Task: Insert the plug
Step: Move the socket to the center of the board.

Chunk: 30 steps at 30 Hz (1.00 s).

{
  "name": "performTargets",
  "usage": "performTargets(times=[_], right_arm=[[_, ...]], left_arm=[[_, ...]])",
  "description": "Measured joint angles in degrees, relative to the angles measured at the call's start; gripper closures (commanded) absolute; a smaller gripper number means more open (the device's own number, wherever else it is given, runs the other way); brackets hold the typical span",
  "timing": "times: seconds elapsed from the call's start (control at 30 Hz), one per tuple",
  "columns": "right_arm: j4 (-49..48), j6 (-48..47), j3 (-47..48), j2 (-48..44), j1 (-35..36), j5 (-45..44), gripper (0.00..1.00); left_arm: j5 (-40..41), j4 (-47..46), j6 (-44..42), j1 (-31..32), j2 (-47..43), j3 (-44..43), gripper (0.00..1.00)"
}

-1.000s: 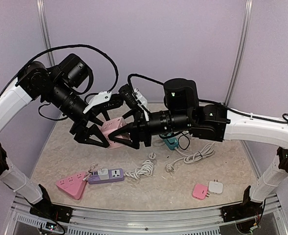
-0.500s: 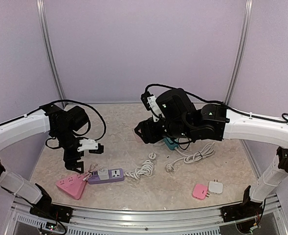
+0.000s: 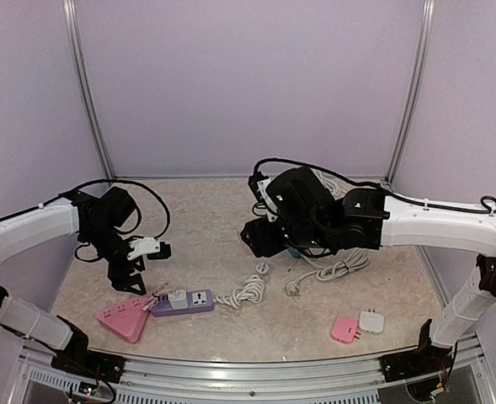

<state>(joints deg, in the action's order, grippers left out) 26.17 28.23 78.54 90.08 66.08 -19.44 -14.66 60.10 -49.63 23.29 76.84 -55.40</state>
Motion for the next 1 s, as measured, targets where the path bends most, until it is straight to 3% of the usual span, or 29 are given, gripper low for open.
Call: performTargets(times=[0.23, 0.5, 0.73, 1.0], right_arm=[[0.11, 0.81, -0.50, 0.00, 0.00, -0.09, 1.00], [0.13, 1.86, -1.01, -0.33, 0.00, 0.09, 1.00], [0.48, 3.34, -1.95, -1.11, 0.00, -0.13, 1.00], [2.12, 5.49, -1.81, -1.11, 0.00, -0.15, 1.00]], left_arm=[[2.23, -9.09, 2.23, -0.42, 3.04, 5.73, 0.49], [-0.87, -11.96, 1.27, 0.55, 6.69, 5.53, 0.58], [-4.13, -10.64, 0.79, 6.03, 8.74, 7.34, 0.66], [-6.80, -12.02, 4.70, 12.15, 10.43, 6.56, 0.70]])
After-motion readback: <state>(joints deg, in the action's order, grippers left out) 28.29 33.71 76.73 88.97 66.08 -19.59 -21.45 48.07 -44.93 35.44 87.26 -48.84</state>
